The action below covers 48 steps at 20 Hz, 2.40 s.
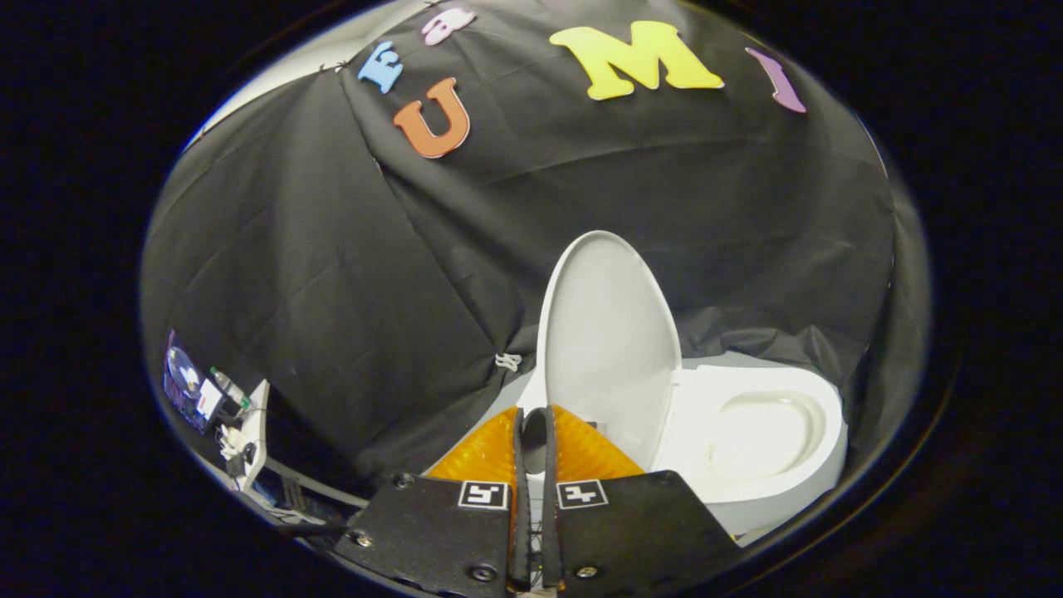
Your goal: Open the toilet lid.
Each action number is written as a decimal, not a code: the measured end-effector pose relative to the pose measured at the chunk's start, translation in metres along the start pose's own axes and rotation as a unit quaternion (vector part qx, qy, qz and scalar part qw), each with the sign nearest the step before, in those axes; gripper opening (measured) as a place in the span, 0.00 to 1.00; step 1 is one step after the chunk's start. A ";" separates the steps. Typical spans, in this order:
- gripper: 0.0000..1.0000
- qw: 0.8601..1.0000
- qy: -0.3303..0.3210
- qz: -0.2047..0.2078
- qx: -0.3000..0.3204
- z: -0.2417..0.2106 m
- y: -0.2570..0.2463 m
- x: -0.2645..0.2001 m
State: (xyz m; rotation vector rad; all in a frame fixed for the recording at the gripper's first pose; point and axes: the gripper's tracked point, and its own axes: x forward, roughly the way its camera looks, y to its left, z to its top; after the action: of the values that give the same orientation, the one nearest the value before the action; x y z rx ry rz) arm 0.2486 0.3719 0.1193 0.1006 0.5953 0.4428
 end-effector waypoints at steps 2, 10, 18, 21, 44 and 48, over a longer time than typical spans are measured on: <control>0.08 1.000 0.002 -0.006 -0.007 0.000 0.003 0.004; 0.11 0.996 0.006 -0.082 -0.044 -0.001 0.005 0.004; 0.26 0.999 0.004 -0.046 -0.001 -0.013 0.007 -0.024; 0.33 0.996 -0.041 -0.070 -0.027 -0.010 -0.012 -0.056; 0.86 0.950 -0.218 -0.212 -0.066 -0.111 -0.204 -0.233; 0.86 0.943 -0.249 -0.214 -0.056 -0.133 -0.209 -0.253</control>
State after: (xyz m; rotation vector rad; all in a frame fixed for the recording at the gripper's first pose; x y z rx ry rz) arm 0.0652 0.0701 0.0956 -0.0272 0.0818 0.0181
